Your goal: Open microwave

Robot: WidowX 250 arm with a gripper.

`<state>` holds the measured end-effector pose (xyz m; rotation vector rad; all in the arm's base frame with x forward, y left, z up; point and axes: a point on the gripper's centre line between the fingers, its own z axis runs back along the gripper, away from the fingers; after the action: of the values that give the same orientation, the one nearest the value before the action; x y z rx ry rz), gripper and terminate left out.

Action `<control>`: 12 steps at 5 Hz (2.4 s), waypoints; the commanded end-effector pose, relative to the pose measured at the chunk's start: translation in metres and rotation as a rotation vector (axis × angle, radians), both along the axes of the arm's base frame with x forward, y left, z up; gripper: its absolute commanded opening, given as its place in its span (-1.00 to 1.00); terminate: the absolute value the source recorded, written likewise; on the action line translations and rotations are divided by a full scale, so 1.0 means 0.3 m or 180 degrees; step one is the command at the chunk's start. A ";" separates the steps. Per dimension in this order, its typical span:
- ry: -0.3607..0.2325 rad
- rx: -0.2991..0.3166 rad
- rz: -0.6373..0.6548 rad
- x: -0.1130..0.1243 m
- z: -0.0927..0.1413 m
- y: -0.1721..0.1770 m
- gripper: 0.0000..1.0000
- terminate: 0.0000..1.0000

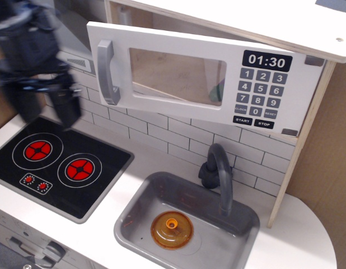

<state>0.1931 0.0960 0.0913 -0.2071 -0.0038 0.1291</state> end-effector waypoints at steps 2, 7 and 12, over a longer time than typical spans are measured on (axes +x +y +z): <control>-0.0452 0.0499 0.1346 0.231 0.088 0.382 1.00 -1.00; -0.0785 0.0843 0.1036 0.446 0.029 0.065 1.00 -1.00; -0.0062 0.0816 -0.0539 -0.049 -0.047 -0.324 1.00 -1.00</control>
<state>0.1861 -0.0131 0.0549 0.0488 -0.0024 -0.0372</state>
